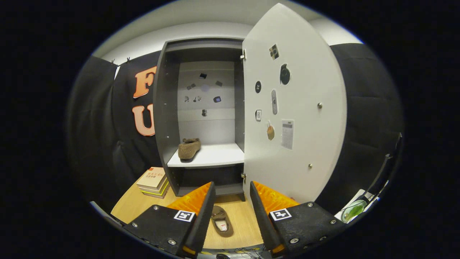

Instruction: Open the shoe cabinet door, grab the shoes and put them into the shoe cabinet, then close the shoe cabinet door.

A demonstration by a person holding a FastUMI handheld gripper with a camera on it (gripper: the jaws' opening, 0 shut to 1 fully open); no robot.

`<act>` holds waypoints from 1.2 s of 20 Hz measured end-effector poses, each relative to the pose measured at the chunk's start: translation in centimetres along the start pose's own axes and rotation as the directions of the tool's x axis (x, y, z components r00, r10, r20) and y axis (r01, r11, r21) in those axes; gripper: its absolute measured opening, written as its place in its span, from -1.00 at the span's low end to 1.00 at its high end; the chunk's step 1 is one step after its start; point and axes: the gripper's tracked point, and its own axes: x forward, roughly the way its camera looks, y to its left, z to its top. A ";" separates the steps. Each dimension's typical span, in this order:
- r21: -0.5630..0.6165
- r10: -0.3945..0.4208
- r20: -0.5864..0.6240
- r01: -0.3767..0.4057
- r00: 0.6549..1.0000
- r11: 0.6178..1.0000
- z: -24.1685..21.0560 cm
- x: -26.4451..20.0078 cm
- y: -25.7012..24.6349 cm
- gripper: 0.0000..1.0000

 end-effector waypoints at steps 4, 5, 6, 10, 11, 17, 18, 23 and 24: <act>0.054 0.110 -0.111 -0.105 0.988 0.993 -4.5 4.2 1.1 0.32; 0.055 0.127 -0.133 -0.120 0.983 0.991 -5.4 5.2 1.2 0.32; 0.053 0.144 -0.149 -0.138 0.978 0.989 -6.3 6.1 1.4 0.32; 0.027 0.218 -0.220 -0.217 0.951 0.976 -9.7 9.1 3.0 0.33; 0.020 0.240 -0.239 -0.242 0.941 0.970 -10.7 9.7 3.7 0.33; 0.035 0.338 -0.370 -0.351 0.865 0.936 -18.3 13.2 6.8 0.31; 0.045 0.350 -0.388 -0.361 0.853 0.931 -19.5 13.7 7.2 0.30; 0.017 0.376 -0.489 -0.422 0.787 0.906 -26.5 15.8 8.6 0.14; 0.000 0.375 -0.507 -0.434 0.776 0.901 -27.8 16.2 8.6 0.11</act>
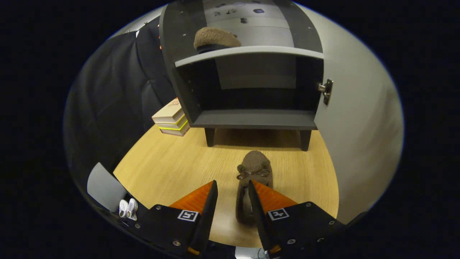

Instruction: Open the shoe cabinet door, grab the shoes and put them into the shoe cabinet, then close the shoe cabinet door.

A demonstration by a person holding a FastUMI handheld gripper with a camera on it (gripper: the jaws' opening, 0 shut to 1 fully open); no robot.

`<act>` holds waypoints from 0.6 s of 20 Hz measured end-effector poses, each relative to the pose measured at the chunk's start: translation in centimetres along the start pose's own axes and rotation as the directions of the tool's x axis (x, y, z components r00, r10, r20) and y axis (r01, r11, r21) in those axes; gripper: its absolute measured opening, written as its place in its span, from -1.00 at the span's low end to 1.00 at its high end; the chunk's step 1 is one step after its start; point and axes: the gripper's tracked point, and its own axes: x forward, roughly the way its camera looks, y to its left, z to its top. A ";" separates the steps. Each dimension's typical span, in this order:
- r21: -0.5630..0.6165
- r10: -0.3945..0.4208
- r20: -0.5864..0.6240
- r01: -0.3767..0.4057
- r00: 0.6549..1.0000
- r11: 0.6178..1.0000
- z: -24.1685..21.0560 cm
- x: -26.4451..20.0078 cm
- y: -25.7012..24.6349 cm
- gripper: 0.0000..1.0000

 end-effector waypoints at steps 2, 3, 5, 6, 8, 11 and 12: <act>-0.029 0.007 -0.027 -0.008 1.000 1.000 -1.4 1.9 0.0 0.07; -0.036 0.008 -0.039 -0.009 0.999 0.999 -2.1 2.7 -0.2 0.05; -0.028 0.014 -0.066 -0.016 0.998 0.999 -3.2 4.0 -0.4 0.02; -0.020 0.017 -0.075 -0.018 0.997 1.000 -3.8 4.8 -0.5 0.00; -0.030 0.012 -0.101 -0.015 0.995 0.999 -5.3 6.1 -0.9 -0.05; -0.048 0.006 -0.110 -0.011 0.994 0.999 -6.4 7.3 -1.1 -0.29; -0.046 -0.001 -0.109 -0.004 0.994 0.999 -6.3 7.5 -1.2 -0.40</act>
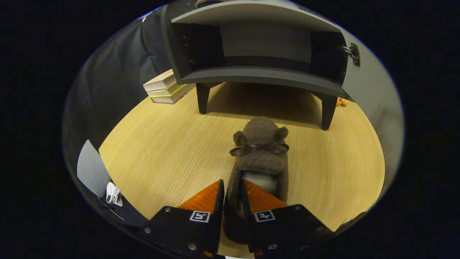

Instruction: Open the shoe cabinet door, grab the shoes and put them into the shoe cabinet, then close the shoe cabinet door.

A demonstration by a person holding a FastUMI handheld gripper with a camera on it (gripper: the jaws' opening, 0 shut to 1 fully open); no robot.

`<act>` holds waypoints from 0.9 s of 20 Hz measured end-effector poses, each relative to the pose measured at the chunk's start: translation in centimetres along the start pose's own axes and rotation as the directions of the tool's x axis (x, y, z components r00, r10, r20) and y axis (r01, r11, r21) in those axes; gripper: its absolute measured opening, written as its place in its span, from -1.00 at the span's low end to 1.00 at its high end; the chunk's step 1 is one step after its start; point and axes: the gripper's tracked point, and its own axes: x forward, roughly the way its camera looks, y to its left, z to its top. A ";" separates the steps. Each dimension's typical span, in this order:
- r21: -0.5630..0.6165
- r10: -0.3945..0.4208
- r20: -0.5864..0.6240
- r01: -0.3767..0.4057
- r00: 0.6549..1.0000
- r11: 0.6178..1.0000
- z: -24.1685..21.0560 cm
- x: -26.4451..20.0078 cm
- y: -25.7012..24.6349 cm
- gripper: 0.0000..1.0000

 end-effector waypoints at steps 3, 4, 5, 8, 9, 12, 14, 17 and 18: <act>0.052 0.002 -0.001 -0.002 1.000 0.999 0.3 0.0 0.1 -0.63; 0.070 0.002 -0.007 -0.001 1.000 0.998 0.2 0.0 0.1 -0.70; 0.089 -0.003 -0.011 0.004 1.000 0.996 0.1 -0.1 -0.1 -0.82; 0.117 -0.027 0.003 0.026 1.000 0.993 0.9 -1.0 -0.6 -0.91; 0.116 -0.031 0.013 0.030 0.999 0.993 1.5 -1.2 -0.6 -0.92; 0.113 -0.051 0.040 0.046 0.998 0.993 2.8 -2.7 -0.5 -0.92; 0.117 -0.057 0.060 0.050 0.997 0.992 3.9 -4.2 0.1 -0.92; 0.086 -0.099 0.113 0.089 0.989 0.992 6.1 -7.4 0.4 -0.92; 0.080 -0.109 0.130 0.099 0.985 0.992 7.0 -8.5 0.8 -0.92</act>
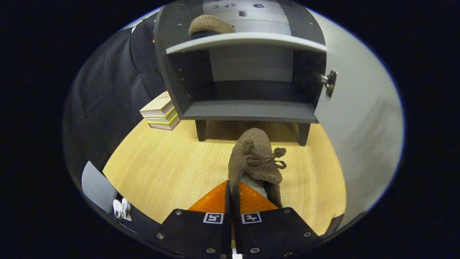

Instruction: Open the shoe cabinet door, grab the shoes and put them into the shoe cabinet, then close the shoe cabinet door.

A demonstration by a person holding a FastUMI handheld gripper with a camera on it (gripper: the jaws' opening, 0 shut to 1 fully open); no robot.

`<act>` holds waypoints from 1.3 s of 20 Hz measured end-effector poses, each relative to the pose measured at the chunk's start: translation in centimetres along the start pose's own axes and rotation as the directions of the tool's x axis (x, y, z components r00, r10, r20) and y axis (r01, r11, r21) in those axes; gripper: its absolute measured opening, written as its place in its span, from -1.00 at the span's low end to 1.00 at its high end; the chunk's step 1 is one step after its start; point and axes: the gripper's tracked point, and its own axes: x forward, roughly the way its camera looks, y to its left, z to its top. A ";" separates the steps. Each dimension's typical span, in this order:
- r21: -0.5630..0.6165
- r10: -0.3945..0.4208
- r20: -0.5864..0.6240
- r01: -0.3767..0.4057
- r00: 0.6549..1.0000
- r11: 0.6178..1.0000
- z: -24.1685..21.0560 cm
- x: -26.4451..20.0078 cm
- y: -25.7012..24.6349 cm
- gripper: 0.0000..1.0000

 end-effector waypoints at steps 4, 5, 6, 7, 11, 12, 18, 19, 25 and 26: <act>-0.017 -0.032 0.100 0.034 0.994 0.999 5.2 -4.6 0.8 -0.92; -0.024 -0.045 0.127 0.048 0.991 0.999 6.6 -5.8 0.8 -0.92; -0.031 -0.058 0.155 0.063 0.986 0.998 8.1 -6.8 0.8 -0.92; -0.037 -0.067 0.183 0.075 0.981 0.997 9.5 -7.9 0.9 -0.92; -0.085 -0.088 0.241 0.111 0.966 0.990 12.8 -10.8 1.3 -0.92; -0.091 -0.089 0.251 0.114 0.964 0.989 13.6 -11.2 1.5 -0.92; -0.120 -0.095 0.263 0.131 0.960 0.984 18.4 -10.9 0.6 -0.92; -0.124 -0.097 0.264 0.134 0.960 0.983 19.4 -10.5 0.2 -0.92; -0.111 -0.092 0.255 0.123 0.963 0.986 25.9 -6.6 -2.2 -0.92; -0.107 -0.083 0.256 0.114 0.963 0.988 27.2 -5.8 -2.3 -0.92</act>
